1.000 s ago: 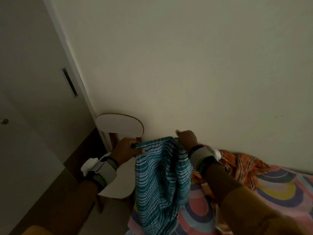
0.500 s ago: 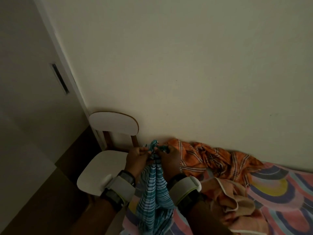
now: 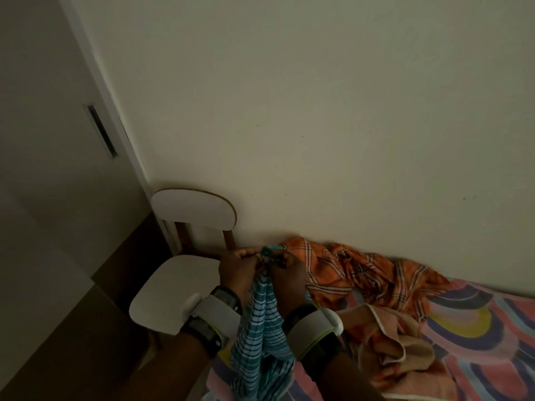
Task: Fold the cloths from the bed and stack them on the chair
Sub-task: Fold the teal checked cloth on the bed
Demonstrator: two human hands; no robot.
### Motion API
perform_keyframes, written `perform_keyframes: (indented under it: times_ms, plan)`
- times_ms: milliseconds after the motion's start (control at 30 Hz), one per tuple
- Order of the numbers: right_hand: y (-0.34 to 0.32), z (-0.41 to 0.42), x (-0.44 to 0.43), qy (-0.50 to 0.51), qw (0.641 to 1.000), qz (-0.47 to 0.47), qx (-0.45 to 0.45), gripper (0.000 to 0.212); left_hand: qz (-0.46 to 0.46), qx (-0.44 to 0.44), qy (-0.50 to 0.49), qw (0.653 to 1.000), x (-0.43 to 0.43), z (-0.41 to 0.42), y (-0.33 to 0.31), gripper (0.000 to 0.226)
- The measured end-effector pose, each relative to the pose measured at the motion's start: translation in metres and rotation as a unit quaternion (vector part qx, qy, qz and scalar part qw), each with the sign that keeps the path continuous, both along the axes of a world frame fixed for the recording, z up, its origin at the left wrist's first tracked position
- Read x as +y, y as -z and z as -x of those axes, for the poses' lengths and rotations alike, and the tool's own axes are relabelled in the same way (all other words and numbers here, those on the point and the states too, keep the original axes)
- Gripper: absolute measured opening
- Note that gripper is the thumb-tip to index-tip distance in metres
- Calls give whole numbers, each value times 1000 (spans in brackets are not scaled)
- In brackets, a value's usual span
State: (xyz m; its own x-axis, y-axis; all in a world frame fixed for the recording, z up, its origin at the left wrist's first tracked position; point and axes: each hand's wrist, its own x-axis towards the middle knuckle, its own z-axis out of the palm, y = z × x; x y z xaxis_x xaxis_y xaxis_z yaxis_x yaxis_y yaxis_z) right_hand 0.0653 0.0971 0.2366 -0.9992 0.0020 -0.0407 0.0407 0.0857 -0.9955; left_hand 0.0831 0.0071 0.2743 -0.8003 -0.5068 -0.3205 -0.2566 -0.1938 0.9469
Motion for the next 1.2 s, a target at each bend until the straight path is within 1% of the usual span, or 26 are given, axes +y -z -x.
perform_keyframes:
  times_ms: [33,100,200,267,333,400,433,467,500,567,633,667,733,800,833,900,933,967,1000,1033,1100,1133,1200]
  plan:
    - [1,1,0,11,1000,-2,-17,19,-1,4,2,1000,2,0,-1,16]
    - [2,4,0,27,999,-8,-27,18,-7,12,7,1000,5,-2,-2,18]
    - [3,4,-1,-15,1000,-20,10,20,-22,18,15,999,8,-1,-7,23]
    - [5,0,-3,-36,999,4,32,21,-41,12,33,999,10,-3,-15,27]
    - [6,-3,0,-25,998,47,29,22,-75,19,67,995,12,-6,-20,30]
    - [1,1,5,3,994,110,-27,25,-100,39,108,988,11,-11,-23,25]
    - [-2,4,8,8,989,134,-53,28,-95,47,128,986,10,-14,-26,21]
    - [-6,7,10,1,987,151,-60,30,-73,55,139,986,7,-14,-28,17]
    - [-10,11,12,-20,989,139,-49,30,-32,66,143,987,2,-12,-30,18]
    - [-22,19,17,-85,993,80,13,29,108,100,136,980,-11,-2,-34,27]
    - [-42,30,26,-166,984,46,46,27,234,135,191,944,-22,9,-45,41]
    - [-56,36,31,-208,975,42,59,24,268,155,241,920,-26,13,-52,46]
    - [-93,45,42,-287,952,19,106,18,288,192,325,880,-30,19,-69,46]
    - [-129,54,52,-348,922,-27,167,16,303,211,355,859,-30,28,-86,39]
    - [-147,56,56,-360,913,-45,187,16,332,210,359,847,-31,31,-94,34]
    - [-176,60,66,-352,911,-58,208,18,422,210,357,806,-31,32,-102,20]
    - [-187,62,71,-334,916,-57,213,20,462,220,350,784,-31,31,-101,19]
    - [-196,66,75,-314,922,-55,219,24,486,228,344,770,-30,30,-99,24]
    - [-202,71,78,-304,925,-50,224,25,492,224,346,767,-29,29,-95,28]
    - [-206,74,80,-298,925,-46,232,24,490,210,354,768,-29,27,-91,31]
    - [-209,76,79,-292,924,-46,245,19,491,154,378,770,-29,23,-82,51]
    - [-207,78,78,-281,925,-51,250,19,500,123,391,763,-30,21,-76,62]
    - [-201,85,77,-225,936,-73,262,26,529,90,412,736,-37,17,-63,74]
